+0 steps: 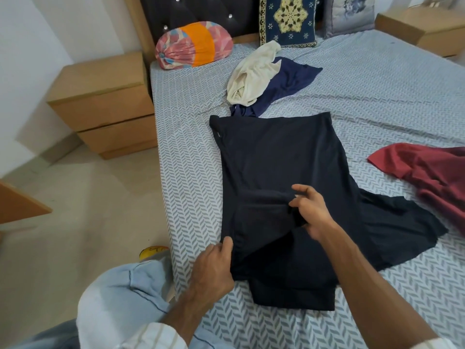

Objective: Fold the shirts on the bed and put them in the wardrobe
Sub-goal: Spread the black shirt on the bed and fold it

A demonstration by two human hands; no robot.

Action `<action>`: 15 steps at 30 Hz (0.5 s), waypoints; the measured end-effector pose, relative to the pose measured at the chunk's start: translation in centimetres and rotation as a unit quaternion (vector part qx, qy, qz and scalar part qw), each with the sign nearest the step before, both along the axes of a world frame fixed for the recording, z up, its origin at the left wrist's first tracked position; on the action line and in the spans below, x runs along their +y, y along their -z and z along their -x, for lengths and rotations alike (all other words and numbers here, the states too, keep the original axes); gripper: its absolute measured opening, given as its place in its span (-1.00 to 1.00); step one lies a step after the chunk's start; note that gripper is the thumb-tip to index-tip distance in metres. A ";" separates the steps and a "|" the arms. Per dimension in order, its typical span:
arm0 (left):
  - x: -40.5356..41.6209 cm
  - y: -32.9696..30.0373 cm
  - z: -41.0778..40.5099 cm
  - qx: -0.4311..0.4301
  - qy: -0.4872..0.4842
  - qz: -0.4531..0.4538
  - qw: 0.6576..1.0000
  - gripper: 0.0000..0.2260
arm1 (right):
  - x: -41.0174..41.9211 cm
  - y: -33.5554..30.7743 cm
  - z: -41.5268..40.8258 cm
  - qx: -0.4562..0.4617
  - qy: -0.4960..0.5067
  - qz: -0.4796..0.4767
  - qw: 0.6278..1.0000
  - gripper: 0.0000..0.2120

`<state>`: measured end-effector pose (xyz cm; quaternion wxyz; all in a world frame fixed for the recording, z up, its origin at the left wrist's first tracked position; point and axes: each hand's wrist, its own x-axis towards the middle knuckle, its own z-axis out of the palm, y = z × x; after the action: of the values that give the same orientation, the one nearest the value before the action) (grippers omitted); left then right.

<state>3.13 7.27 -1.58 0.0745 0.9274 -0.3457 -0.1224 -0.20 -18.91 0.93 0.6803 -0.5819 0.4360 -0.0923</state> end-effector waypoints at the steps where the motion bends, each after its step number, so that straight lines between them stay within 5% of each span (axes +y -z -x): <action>1: -0.1 -0.2 0.2 -0.013 0.022 -0.013 1.000 -0.60 | -0.5 0.0 0.4 -0.005 -0.004 0.021 1.000 -0.60; 6: -0.1 1.3 -0.5 0.025 0.041 -0.009 0.999 -0.59 | -2.0 1.8 2.3 0.099 -0.086 0.151 0.980 -0.59; 10: -1.1 2.4 -2.6 0.012 0.001 0.163 0.986 -0.74 | -1.8 2.4 1.4 0.278 -0.200 0.385 0.857 -0.55; 12: -2.6 2.7 -4.3 -0.006 -0.021 0.212 0.977 -0.80 | -1.3 2.0 -0.6 0.241 -0.198 0.481 0.819 -0.60; 15: -5.8 3.4 -7.5 -0.006 -0.052 0.236 0.970 -0.85 | -0.7 1.5 -5.7 0.137 -0.229 0.472 0.840 -0.72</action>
<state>10.61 1.50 -5.01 0.2957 0.9010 -0.3163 -0.0273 5.46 -19.63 -0.59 0.2578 -0.9228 0.2824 -0.0478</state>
